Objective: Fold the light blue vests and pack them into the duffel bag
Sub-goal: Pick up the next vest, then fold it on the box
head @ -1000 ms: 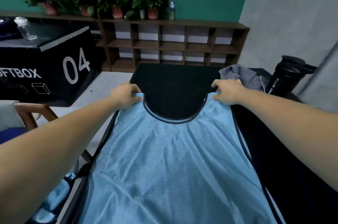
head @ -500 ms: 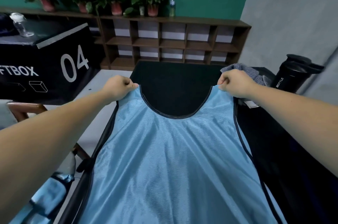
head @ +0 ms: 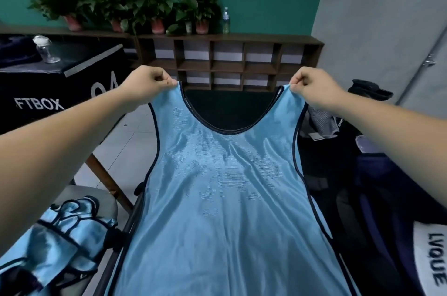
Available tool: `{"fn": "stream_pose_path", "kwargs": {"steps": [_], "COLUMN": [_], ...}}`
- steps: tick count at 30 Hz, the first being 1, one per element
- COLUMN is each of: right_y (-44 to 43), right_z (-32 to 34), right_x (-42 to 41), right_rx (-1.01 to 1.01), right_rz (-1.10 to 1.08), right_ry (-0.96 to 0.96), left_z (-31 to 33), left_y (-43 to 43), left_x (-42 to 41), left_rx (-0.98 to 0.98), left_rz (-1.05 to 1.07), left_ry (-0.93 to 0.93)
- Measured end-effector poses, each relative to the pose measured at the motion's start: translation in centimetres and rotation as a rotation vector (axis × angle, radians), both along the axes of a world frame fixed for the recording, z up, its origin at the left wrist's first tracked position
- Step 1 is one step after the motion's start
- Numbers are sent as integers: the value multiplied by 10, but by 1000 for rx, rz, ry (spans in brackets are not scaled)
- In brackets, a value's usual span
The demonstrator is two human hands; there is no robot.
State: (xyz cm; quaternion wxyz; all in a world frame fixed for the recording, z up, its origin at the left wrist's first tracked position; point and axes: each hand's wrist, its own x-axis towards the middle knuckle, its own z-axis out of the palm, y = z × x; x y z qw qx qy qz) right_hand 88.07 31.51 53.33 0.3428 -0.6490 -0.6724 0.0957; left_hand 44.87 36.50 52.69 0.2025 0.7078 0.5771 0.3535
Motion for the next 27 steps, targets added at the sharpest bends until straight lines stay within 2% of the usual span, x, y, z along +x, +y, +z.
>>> {"fn": "stream_pose_path", "kwargs": {"steps": [6,13,22,27], "right_y": [-83,-184,-306,-362], "right_z": [13,5,-41,-69], "right_x": [-13,-29,-38,-39], "right_rx": [-46,-120,-226,-211], "right_rz": [128,248,348,431], "right_ry": [-79,-166,-166,-223], "left_z": [26,21,-23,-63], "left_y": [-86,-200,-316,-354], "left_x": [-7,-19,-36,-47], "left_rx": [-3,-42,-79,-94], "left_rz": [-107,-247,-364,-466], "left_ry": [102,188,312,376]}}
